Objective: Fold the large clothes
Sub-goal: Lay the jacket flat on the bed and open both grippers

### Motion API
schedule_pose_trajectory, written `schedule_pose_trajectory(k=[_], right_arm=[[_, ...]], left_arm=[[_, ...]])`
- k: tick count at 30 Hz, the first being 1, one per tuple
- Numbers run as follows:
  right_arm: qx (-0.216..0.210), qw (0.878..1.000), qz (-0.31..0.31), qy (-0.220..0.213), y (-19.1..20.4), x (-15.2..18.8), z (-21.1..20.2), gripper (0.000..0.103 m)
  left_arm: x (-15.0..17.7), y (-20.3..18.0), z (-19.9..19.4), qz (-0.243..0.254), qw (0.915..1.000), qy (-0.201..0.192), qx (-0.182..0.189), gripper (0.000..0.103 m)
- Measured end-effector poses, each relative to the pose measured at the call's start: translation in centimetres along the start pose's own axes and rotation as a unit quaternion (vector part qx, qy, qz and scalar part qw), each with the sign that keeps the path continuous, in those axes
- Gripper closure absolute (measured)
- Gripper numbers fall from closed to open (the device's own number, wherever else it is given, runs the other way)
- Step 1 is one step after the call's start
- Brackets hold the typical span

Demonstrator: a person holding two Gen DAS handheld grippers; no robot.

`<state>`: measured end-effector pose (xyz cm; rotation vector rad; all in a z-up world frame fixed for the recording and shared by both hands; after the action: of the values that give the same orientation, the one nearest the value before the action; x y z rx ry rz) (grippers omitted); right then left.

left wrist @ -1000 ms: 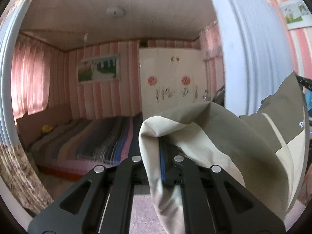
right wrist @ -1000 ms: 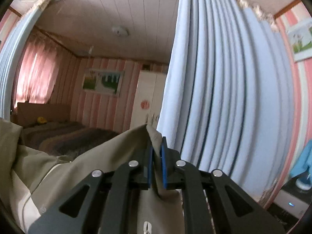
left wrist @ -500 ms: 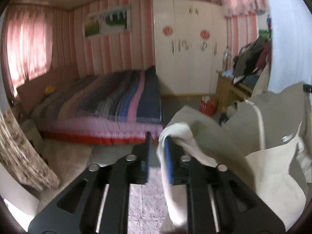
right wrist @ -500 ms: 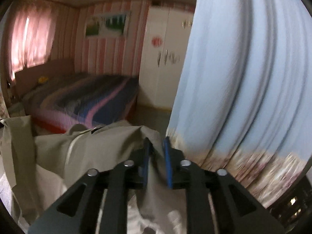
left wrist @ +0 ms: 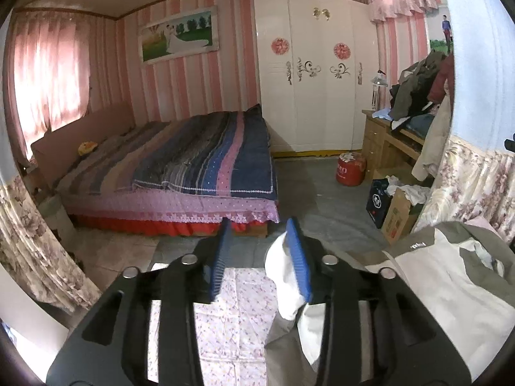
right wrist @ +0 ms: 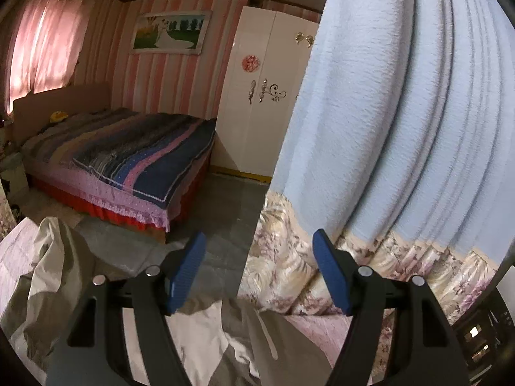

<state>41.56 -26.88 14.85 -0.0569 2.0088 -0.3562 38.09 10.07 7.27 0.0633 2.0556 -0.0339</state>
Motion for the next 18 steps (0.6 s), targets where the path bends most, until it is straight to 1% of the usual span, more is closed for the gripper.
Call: schedule_pose_trajectory(k=[2, 3, 5, 7, 9, 10, 14, 16, 18], right_arm=[[0.000, 1.000, 0.000, 0.003, -0.5, 1.5, -1.4, 0.033], [-0.001, 1.000, -0.001, 0.007, -1.0, 2.4, -2.0, 0.033], [-0.013, 1.000, 0.001, 0.020, -2.0, 5.6, -3.9, 0.033], [-0.028, 0.999, 0.004, 0.036, -2.4, 9.1, -5.6, 0.033], [-0.045, 0.998, 0.007, 0.054, -2.6, 13.1, -7.2, 0.033], [-0.058, 0.996, 0.005, 0.065, -2.6, 15.7, -8.3, 0.033], [-0.089, 0.990, 0.015, 0.105, -2.9, 24.7, -12.3, 0.033], [-0.097, 0.987, 0.016, 0.125, -2.8, 28.3, -13.7, 0.033], [-0.102, 0.984, 0.011, 0.143, -2.4, 31.3, -14.8, 0.034]], left_arm=[[0.7, 0.0, -1.5, -0.002, 1.0000, -0.007, 0.001, 0.054], [1.0, -0.1, -2.3, -0.003, 0.9999, -0.011, 0.000, 0.053], [2.7, 0.3, -4.5, -0.006, 0.9998, -0.016, -0.005, 0.043], [5.0, 0.5, -6.2, -0.010, 0.9999, -0.011, -0.003, 0.037], [8.3, 0.7, -8.2, -0.010, 0.9999, -0.002, -0.009, 0.034], [10.3, 0.6, -9.5, -0.007, 0.9999, 0.004, -0.008, 0.031], [16.2, 0.5, -14.1, -0.014, 0.9998, 0.001, -0.015, 0.028], [18.6, 0.1, -15.8, -0.014, 0.9997, 0.003, -0.019, 0.026], [21.6, -0.6, -17.4, -0.016, 0.9997, 0.017, -0.009, 0.023]])
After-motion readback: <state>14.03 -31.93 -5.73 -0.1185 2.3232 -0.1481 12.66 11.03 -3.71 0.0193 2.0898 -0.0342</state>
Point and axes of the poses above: each gripper's, at about its wrist camera, not at the fingertips, and z roughly the way its jaws point, y to its left, x to its underside, the point moved 6 cm from there along z, roughly the way its jaws point, and after that the axes turned 8 degrees about x, right-handed, at the moved point
